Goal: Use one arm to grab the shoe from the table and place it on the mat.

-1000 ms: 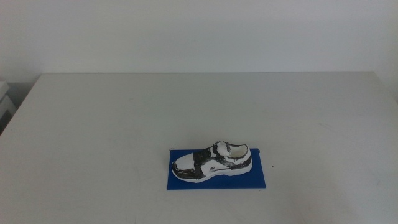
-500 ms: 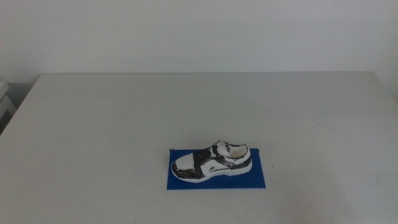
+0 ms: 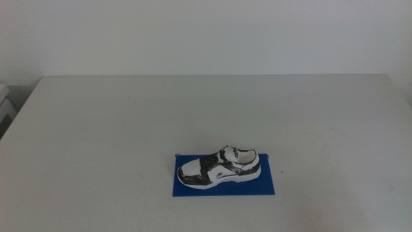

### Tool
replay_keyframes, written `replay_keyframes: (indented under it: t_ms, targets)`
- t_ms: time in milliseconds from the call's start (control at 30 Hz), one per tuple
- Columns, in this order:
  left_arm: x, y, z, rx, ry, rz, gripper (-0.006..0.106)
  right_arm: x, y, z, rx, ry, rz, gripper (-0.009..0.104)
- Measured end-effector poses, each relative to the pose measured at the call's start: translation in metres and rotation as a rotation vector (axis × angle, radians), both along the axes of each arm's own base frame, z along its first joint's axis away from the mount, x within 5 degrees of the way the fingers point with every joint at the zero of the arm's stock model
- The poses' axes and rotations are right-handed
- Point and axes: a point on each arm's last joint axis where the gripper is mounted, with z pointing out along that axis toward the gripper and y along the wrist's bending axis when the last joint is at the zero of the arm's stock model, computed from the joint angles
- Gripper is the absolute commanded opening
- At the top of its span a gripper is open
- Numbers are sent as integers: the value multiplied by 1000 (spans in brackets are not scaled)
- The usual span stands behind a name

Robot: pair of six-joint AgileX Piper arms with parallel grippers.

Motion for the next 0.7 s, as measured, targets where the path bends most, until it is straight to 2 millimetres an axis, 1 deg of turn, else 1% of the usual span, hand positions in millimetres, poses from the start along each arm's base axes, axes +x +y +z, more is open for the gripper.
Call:
replay_keyframes:
  t_ms: [167, 300, 433, 633, 700]
  targets:
    - [-8, -3, -29, 13, -44, -42, 79, 0, 0, 0, 0, 0, 0, 66]
    - [-11, -5, -54, 41, -55, -68, 79, 0, 0, 0, 0, 0, 0, 66]
    - [-11, -9, -86, 55, -52, -102, 79, 0, 0, 0, 0, 0, 0, 66]
    - [-19, -9, -138, 55, -22, -113, 79, 0, 0, 0, 0, 0, 0, 66]
    - [-20, -9, -152, 58, -11, -113, 79, 0, 0, 0, 0, 0, 0, 66]
